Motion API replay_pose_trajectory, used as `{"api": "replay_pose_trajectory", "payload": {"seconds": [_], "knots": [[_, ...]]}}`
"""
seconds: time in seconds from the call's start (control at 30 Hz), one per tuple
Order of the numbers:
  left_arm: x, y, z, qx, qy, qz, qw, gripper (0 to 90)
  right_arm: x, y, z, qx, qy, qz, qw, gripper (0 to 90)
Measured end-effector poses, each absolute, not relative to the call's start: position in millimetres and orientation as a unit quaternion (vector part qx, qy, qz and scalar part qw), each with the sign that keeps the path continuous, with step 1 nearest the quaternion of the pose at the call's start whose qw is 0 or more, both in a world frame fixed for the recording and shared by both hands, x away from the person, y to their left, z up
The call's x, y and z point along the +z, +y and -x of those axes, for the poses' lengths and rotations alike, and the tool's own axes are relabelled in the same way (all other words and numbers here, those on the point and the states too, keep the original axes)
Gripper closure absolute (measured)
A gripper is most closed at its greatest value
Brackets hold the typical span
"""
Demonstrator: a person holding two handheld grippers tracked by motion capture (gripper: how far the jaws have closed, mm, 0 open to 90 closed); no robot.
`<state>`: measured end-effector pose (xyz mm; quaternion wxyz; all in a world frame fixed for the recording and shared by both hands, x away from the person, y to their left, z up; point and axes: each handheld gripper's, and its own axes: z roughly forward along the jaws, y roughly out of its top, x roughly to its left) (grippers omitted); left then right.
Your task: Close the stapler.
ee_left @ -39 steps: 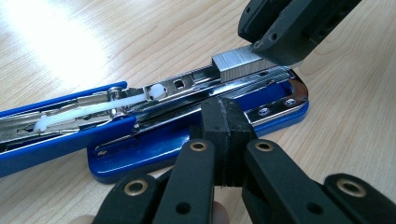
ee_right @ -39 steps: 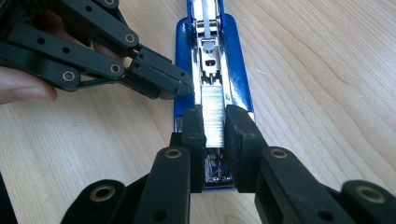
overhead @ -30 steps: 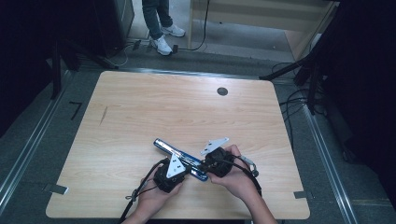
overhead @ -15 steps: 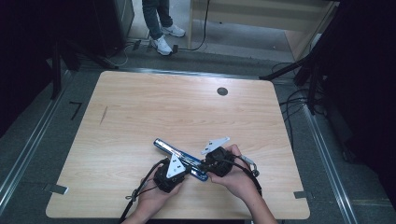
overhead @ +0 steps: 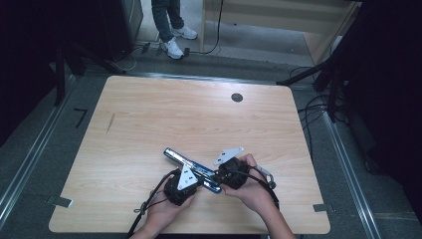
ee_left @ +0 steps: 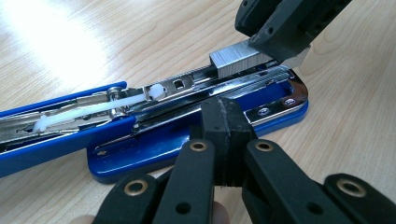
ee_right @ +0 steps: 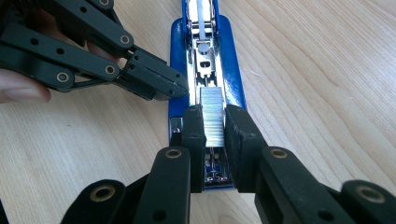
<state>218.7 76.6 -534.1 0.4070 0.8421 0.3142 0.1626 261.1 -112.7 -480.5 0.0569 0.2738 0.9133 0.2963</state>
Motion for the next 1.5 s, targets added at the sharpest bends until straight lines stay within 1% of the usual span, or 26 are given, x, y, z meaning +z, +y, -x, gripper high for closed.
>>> {"api": "replay_pose_trajectory", "payload": {"seconds": [0.4, 1.5], "knots": [[-534.1, 76.6, -218.6, 0.162, 0.314, -0.842, 0.407, 90.0, -480.9, -111.3, -259.1, 0.290, 0.917, -0.267, 0.066, 79.5], [-534.1, 76.4, -218.5, 0.163, 0.313, -0.843, 0.407, 90.0, -484.0, -109.2, -261.5, 0.288, 0.919, -0.264, 0.062, 79.2]]}}
